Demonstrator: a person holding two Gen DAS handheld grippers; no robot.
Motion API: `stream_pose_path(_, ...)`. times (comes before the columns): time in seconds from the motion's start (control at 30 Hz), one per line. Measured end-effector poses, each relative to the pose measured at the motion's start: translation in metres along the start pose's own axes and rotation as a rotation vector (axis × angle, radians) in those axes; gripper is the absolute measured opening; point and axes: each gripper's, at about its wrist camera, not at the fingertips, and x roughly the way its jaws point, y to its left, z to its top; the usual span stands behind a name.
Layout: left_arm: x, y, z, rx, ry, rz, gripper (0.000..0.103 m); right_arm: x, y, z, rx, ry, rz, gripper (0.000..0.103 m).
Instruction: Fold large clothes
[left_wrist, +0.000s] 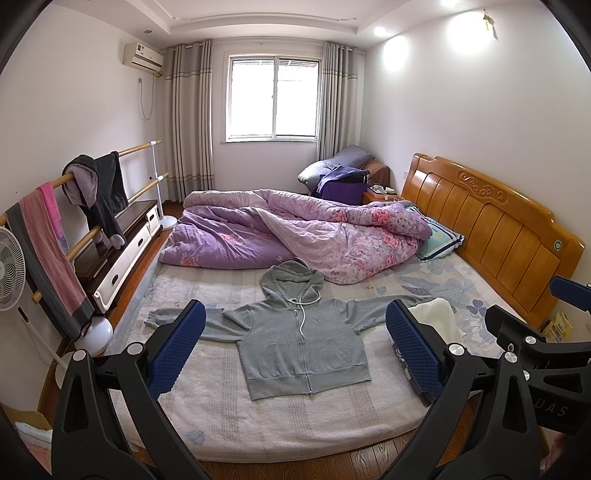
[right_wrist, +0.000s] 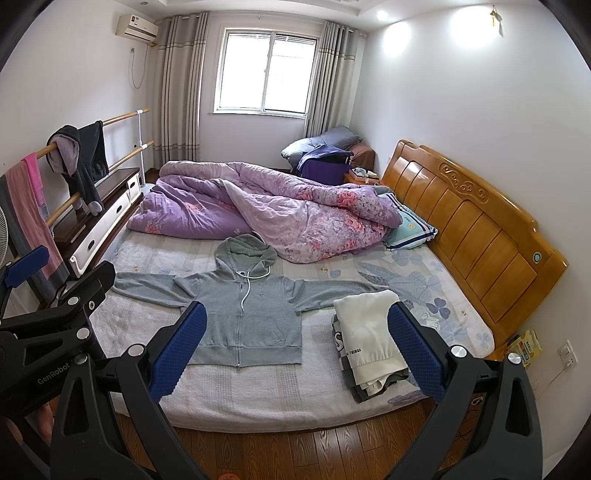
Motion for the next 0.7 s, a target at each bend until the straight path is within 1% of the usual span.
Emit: stream_pose_path(0.7, 0.0038, 0.0008, -0.0037, 0.001, 0.005, -0.001, 0.098, 0.0027, -0.0022, 0.0013, 0.001, 0.007, 0.007, 0.095)
